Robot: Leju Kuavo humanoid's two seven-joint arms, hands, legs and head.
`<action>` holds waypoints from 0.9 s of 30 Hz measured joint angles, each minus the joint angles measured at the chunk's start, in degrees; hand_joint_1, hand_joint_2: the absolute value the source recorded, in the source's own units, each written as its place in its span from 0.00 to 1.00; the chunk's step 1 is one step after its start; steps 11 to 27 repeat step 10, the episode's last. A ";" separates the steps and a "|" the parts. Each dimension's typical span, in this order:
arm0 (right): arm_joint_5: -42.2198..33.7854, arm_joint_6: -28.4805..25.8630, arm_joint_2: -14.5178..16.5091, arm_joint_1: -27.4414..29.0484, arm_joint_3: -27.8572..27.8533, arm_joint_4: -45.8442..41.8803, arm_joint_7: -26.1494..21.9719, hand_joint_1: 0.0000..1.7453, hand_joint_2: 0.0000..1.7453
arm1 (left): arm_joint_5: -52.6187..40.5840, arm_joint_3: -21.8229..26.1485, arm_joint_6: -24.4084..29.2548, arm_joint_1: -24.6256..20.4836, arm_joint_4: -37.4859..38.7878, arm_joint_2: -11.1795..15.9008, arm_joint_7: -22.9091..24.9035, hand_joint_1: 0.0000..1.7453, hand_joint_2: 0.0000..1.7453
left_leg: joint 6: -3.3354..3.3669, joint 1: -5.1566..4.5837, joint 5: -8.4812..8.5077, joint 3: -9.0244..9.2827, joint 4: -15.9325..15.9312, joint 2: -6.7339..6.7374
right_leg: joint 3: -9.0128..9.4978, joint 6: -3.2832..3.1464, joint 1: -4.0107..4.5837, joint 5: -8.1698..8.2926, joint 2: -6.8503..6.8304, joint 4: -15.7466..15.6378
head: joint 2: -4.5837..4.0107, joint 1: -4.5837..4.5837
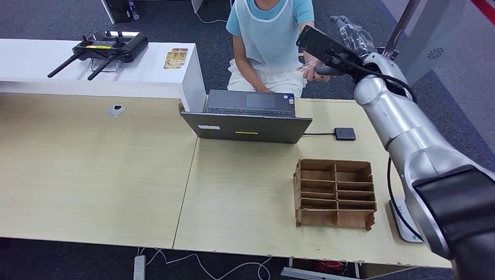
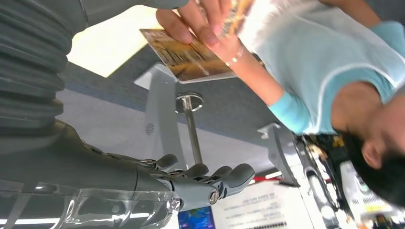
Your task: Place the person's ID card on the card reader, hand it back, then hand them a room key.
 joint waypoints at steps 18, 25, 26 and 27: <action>-16.03 3.80 -3.77 6.91 -10.28 -15.12 -5.33 0.00 1.00 | 2.27 0.04 0.48 0.13 0.00 -0.05 -0.35 0.00 0.00 | 0.01 0.01 -0.01 -0.02 0.01 -0.10 | 0.00 0.02 0.01 -0.01 -0.09 -0.07 | -0.01 0.00; -16.03 3.80 -3.77 6.91 -10.28 -15.12 -5.33 0.00 1.00 | 2.27 0.04 0.48 0.13 0.00 -0.05 -0.35 0.00 0.00 | 0.01 0.01 -0.01 -0.02 0.01 -0.10 | 0.00 0.02 0.01 -0.01 -0.09 -0.07 | -0.01 0.00; -16.03 3.80 -3.77 6.91 -10.28 -15.12 -5.33 0.00 1.00 | 2.27 0.04 0.48 0.13 0.00 -0.05 -0.35 0.00 0.00 | 0.01 0.01 -0.01 -0.02 0.01 -0.10 | 0.00 0.02 0.01 -0.01 -0.09 -0.07 | -0.01 0.00; -16.03 3.80 -3.77 6.91 -10.28 -15.12 -5.33 0.00 1.00 | 2.27 0.04 0.48 0.13 0.00 -0.05 -0.35 0.00 0.00 | 0.01 0.01 -0.01 -0.02 0.01 -0.10 | 0.00 0.02 0.01 -0.01 -0.09 -0.07 | -0.01 0.00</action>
